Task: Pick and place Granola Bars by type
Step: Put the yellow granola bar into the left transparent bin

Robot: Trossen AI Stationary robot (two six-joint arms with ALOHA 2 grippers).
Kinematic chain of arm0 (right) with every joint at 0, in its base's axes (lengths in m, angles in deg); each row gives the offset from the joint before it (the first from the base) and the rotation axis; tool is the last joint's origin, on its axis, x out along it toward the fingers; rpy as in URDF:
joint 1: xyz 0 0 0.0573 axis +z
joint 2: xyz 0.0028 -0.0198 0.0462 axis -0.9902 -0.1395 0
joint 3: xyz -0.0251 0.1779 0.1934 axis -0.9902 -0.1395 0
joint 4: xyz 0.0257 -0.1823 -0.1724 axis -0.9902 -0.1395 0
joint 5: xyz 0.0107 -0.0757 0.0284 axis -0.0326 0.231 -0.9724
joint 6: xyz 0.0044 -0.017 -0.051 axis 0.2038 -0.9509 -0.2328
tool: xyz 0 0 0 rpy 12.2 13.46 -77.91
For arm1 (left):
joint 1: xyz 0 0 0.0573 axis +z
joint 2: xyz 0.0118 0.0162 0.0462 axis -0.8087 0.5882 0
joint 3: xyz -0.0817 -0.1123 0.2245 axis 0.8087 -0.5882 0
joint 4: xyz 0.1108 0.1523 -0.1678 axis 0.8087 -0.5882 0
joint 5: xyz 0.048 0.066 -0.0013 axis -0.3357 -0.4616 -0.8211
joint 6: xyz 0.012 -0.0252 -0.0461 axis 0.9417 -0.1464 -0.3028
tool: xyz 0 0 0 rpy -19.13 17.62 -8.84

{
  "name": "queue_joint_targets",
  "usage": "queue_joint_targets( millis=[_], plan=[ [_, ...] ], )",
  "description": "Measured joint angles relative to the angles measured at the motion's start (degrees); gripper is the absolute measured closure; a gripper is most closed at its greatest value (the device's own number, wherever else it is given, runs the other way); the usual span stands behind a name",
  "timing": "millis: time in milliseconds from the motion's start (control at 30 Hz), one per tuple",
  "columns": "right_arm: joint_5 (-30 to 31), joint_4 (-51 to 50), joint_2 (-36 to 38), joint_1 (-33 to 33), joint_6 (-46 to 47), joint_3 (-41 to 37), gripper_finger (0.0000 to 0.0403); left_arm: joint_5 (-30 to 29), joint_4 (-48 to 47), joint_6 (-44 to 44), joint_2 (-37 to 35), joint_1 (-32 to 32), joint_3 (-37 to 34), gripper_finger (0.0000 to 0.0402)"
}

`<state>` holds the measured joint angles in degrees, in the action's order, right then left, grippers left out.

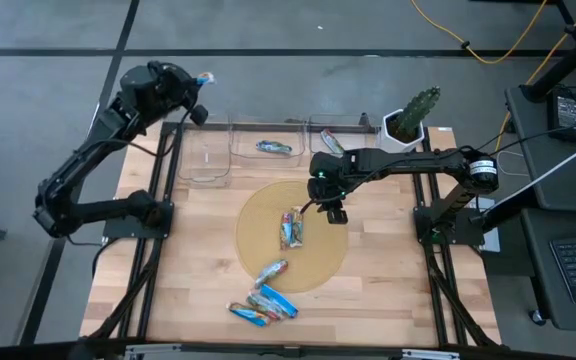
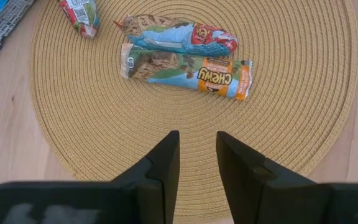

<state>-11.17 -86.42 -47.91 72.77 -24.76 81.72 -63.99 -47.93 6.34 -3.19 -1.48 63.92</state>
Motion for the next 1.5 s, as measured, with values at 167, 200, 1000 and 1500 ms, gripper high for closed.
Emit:
queue_joint_targets(
  millis=[167,200,1000,1500],
  plan=[
    [0.0,0.0,0.0,0.0,0.0,0.0,0.0295,2.8,0.0,0.0,2.7,4.1,0.0,0.0371],
    [0.0,0.0,0.0,0.0,0.2,0.0,0.0295,3.3,0.0,0.0,3.4,4.7,0.0,0.0371],
    [0.0,-0.5,0.0,0.0,1.3,0.0,0.0295,5.1,0.4,-5.1,11.4,11.5,-10.6,0.0371],
    [0.0,-0.4,0.0,0.0,1.3,0.0,0.0295,10.8,5.0,-9.7,11.3,11.3,-21.1,0.0371]
  ],
)
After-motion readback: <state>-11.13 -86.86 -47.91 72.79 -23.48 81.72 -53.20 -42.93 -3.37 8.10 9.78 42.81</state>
